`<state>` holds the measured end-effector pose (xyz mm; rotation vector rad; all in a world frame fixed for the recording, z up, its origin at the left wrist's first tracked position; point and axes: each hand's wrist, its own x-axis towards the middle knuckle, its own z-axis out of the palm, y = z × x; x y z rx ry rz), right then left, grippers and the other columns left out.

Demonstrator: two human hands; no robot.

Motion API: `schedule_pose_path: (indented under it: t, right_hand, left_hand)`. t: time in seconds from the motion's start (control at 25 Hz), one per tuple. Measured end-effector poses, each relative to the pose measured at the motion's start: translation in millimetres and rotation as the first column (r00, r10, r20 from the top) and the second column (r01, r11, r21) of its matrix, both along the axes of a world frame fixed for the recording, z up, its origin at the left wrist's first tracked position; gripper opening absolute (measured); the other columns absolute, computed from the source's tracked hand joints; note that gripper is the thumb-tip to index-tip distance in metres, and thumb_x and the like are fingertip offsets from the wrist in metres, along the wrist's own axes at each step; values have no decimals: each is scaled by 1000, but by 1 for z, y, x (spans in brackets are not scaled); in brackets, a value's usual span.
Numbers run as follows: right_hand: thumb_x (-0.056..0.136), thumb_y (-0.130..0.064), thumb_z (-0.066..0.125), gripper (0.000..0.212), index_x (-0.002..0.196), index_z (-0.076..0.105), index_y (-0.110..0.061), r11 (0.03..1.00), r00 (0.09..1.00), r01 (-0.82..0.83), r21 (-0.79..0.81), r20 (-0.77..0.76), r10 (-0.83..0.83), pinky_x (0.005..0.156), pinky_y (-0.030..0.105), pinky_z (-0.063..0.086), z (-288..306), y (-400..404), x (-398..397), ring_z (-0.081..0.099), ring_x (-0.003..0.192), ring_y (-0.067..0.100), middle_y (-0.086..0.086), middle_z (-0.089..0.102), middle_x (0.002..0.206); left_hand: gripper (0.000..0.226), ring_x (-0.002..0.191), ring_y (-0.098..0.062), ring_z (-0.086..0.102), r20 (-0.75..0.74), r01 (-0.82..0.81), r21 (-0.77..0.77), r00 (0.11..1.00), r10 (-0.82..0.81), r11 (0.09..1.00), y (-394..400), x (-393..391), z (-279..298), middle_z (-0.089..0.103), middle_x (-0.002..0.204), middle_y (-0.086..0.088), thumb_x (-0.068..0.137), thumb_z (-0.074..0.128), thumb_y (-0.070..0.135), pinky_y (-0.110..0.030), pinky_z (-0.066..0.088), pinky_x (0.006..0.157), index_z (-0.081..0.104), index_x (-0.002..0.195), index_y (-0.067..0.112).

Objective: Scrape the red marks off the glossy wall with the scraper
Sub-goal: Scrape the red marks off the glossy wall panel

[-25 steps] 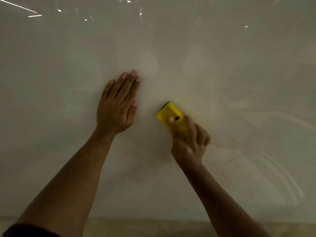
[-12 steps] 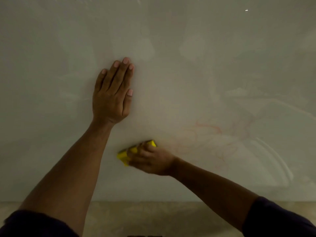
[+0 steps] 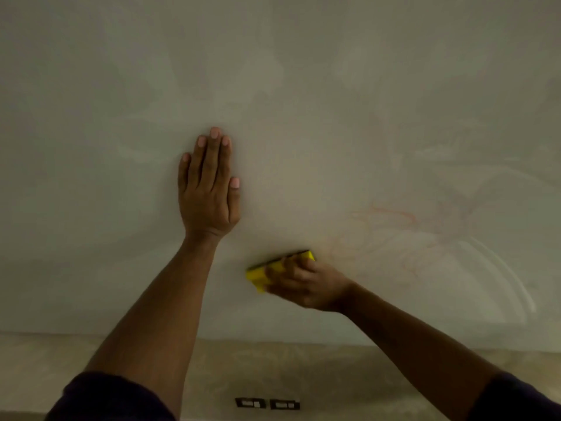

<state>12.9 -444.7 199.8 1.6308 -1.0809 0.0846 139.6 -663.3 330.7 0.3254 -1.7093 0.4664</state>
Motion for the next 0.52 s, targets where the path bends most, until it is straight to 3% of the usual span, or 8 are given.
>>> schedule_pose_path:
  t: [0.08, 0.12, 0.2, 0.28, 0.36, 0.44, 0.52]
  right_hand:
    - [104, -25, 69, 32, 136, 72, -20, 991, 998, -34, 129, -52, 41, 114, 49, 39, -9, 7, -8, 62, 117, 34, 9, 65, 143]
    - [107, -21, 62, 30, 135, 72, -20, 994, 999, -45, 99, -10, 46, 112, 49, 42, -1, 11, -8, 62, 117, 35, 9, 66, 142]
    - [103, -14, 60, 37, 136, 72, -27, 992, 990, 37, -117, 141, -20, 99, 46, 47, 34, 22, -8, 60, 114, 37, 9, 65, 144]
    - [86, -14, 74, 56, 137, 69, -37, 891, 951, 196, -408, 301, -71, 89, 41, 46, 69, 26, -9, 61, 111, 34, 5, 64, 145]
    - [89, -16, 68, 58, 140, 66, -42, 825, 932, 240, -512, 360, -48, 87, 39, 45, 77, 22, -6, 61, 112, 31, 2, 63, 147]
    - [103, -17, 48, 47, 141, 66, -38, 922, 960, 129, -365, 279, -24, 89, 40, 47, 53, 18, -5, 60, 112, 33, 3, 62, 148]
    - [110, -16, 44, 39, 138, 70, -27, 995, 991, -18, -103, 128, 31, 94, 43, 52, -3, 16, -13, 63, 112, 34, 3, 65, 144]
  left_hand:
    - [63, 159, -29, 24, -8, -12, 14, 1000, 12, 1000, 1, 0, -3, 40, 167, -18, 107, 34, 30, -38, 7, 133, 36, 163, 2]
    - [63, 158, -29, 25, -13, -15, 20, 1000, 15, 1000, 1, 1, -4, 40, 167, -18, 107, 34, 30, -38, 8, 133, 36, 163, 2]
    - [63, 158, -30, 26, -12, -15, 20, 1000, 15, 1000, 2, 1, -5, 41, 167, -18, 107, 34, 30, -39, 9, 133, 37, 163, 1]
    - [62, 157, -31, 28, -16, -20, 16, 1000, 20, 1000, 2, 1, -5, 42, 166, -19, 107, 34, 30, -39, 11, 133, 39, 162, 0]
    - [61, 157, -31, 28, -22, -15, 22, 1000, 16, 1000, 4, 1, -5, 43, 165, -19, 107, 35, 29, -39, 10, 133, 39, 161, 0]
    - [62, 157, -31, 28, -27, -21, 27, 999, 21, 999, 6, 1, -7, 43, 165, -20, 107, 35, 29, -39, 10, 133, 39, 161, -1]
    - [64, 157, -32, 28, -22, -30, 36, 999, 31, 999, 6, 1, -9, 42, 166, -21, 106, 34, 31, -40, 10, 133, 37, 162, -1]
